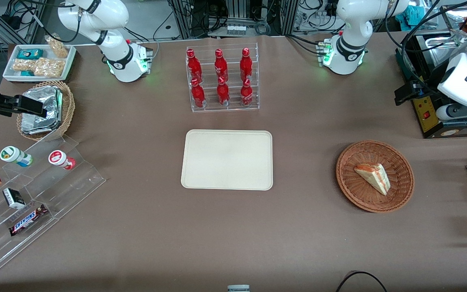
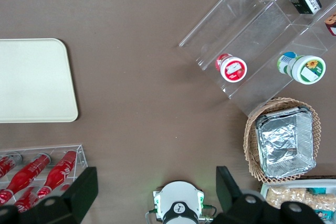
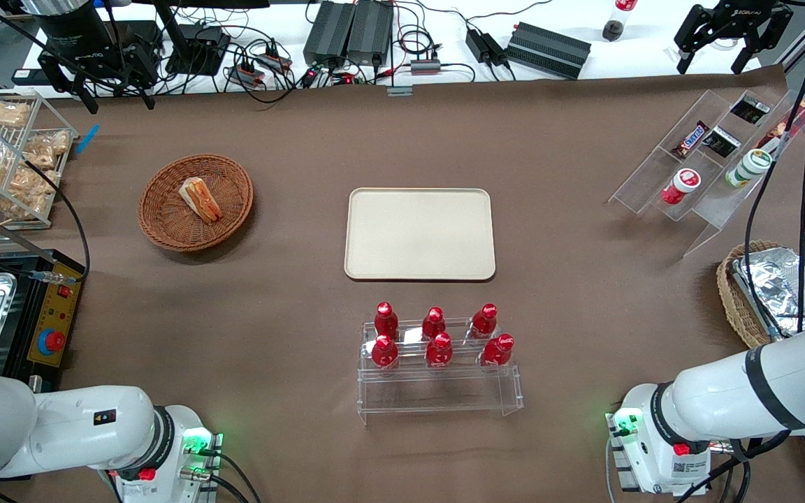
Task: Place sandwich from basket to tray
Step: 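Move the left gripper toward the wicker basket with the sandwich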
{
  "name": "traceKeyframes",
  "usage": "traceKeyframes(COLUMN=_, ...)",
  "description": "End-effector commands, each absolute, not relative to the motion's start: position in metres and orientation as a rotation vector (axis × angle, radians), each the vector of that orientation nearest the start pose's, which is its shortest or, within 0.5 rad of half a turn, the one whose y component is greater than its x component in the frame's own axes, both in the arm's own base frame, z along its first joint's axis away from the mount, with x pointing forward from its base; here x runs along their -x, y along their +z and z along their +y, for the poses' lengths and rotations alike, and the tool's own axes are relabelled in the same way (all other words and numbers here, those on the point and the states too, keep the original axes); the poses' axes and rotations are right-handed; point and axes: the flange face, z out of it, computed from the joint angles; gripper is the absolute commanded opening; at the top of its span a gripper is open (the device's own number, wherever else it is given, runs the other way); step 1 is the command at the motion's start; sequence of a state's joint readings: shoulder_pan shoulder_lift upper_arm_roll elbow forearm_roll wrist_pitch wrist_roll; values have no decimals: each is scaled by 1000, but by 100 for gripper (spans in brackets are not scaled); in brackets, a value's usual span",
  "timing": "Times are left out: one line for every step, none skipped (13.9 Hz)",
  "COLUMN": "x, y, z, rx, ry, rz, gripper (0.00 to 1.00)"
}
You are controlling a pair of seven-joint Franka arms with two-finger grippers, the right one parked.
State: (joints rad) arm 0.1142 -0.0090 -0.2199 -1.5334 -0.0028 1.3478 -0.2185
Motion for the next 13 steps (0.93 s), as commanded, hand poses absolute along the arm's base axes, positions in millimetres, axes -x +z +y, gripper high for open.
traceKeyframes(x=-526, y=635, z=-59, rx=3111, ry=256, rz=-188, gripper=100)
traceKeyframes(x=-526, y=635, z=-60, rx=3109, ry=258, rz=-188, gripper=100)
traceKeyframes(x=-527, y=634, z=-61, rx=3108, ry=263, rz=-186, gripper=100)
traceKeyframes(x=-527, y=634, z=-60, rx=3108, ry=265, rz=-188, gripper=100)
traceKeyframes(x=-527, y=634, z=-58, rx=3108, ry=265, rz=-193, gripper=100)
traceKeyframes(x=-527, y=634, z=-57, rx=3107, ry=267, rz=-195, gripper=100)
traceKeyframes(x=-527, y=632, z=-56, rx=3105, ry=274, rz=-198, gripper=100)
traceKeyframes(x=-529, y=628, z=-54, rx=3101, ry=290, rz=-203, gripper=100)
traceKeyframes(x=-533, y=622, z=-53, rx=3099, ry=304, rz=-207, gripper=100)
traceKeyframes(x=-535, y=618, z=-51, rx=3095, ry=317, rz=-207, gripper=100)
traceKeyframes(x=-536, y=615, z=-49, rx=3092, ry=323, rz=-210, gripper=100)
traceKeyframes(x=-537, y=612, z=-47, rx=3089, ry=335, rz=-215, gripper=100)
traceKeyframes(x=-539, y=608, z=-45, rx=3086, ry=351, rz=-224, gripper=100)
